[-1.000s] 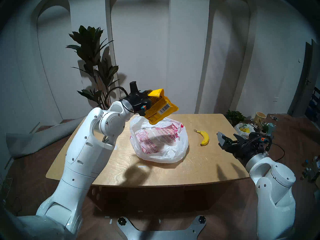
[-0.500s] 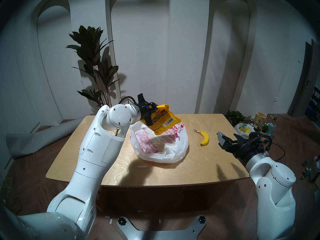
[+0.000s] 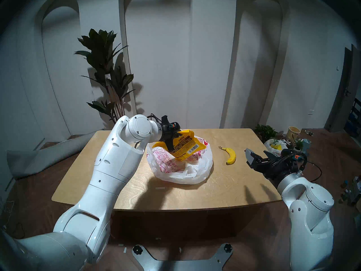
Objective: Bag the groceries: heavy items first, fragile items on top
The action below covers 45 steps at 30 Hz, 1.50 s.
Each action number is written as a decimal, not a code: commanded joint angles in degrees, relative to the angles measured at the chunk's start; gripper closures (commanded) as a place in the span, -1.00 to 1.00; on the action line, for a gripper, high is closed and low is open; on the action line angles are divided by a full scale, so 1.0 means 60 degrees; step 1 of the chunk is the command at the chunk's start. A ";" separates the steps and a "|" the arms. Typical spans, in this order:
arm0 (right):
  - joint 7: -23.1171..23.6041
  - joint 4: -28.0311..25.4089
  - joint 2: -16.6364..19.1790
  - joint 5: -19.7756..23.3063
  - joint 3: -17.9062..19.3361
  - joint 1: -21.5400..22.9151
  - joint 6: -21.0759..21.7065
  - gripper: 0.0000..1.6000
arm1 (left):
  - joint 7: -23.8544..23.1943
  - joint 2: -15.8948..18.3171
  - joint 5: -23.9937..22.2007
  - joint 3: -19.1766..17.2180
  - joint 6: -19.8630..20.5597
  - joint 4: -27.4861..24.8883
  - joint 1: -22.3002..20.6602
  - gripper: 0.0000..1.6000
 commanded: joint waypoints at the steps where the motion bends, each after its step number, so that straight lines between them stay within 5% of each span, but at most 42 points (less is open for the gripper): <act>1: -0.0015 -0.0226 -0.0012 -0.0012 -0.0006 -0.0006 -0.0013 -1.00 | 0.0413 -0.0076 0.0445 0.0219 -0.0477 0.1002 -0.1014 1.00; 16: -0.0013 -0.0222 -0.0010 -0.0011 -0.0006 -0.0004 -0.0014 -1.00 | 0.1404 -0.0716 0.0887 0.0329 -0.1089 0.3841 -0.2323 1.00; 26: -0.0018 -0.0229 -0.0012 -0.0012 -0.0007 -0.0008 -0.0012 -1.00 | 0.1297 -0.1065 0.0884 0.0351 -0.1120 0.5376 -0.2962 1.00; 27: -0.0019 -0.0229 -0.0013 -0.0013 -0.0007 -0.0009 -0.0012 -1.00 | 0.1344 -0.1089 0.0894 0.0357 -0.1172 0.5530 -0.3017 0.90; 29: -0.0020 -0.0231 -0.0013 -0.0013 -0.0008 -0.0010 -0.0011 -1.00 | 0.1306 -0.1126 0.0871 0.0343 -0.1182 0.5810 -0.3117 0.21; 30: -0.0021 -0.0232 -0.0014 -0.0013 -0.0008 -0.0010 -0.0010 -1.00 | 0.1270 -0.1137 0.0837 0.0323 -0.1208 0.5929 -0.3154 0.16; 32: -0.0022 -0.0233 -0.0014 -0.0014 -0.0008 -0.0011 -0.0010 -1.00 | 0.1193 -0.1131 0.0784 0.0296 -0.1235 0.6051 -0.3181 -0.87; 33: -0.0022 -0.0233 -0.0014 -0.0014 -0.0008 -0.0011 -0.0010 -1.00 | 0.1160 -0.1114 0.0766 0.0284 -0.1245 0.6056 -0.3177 -1.00; 45: -0.0009 -0.0206 -0.0005 -0.0006 -0.0006 0.0005 -0.0019 -1.00 | 0.0684 -0.0683 0.0547 -0.0182 -0.0943 0.5117 -0.3347 -1.00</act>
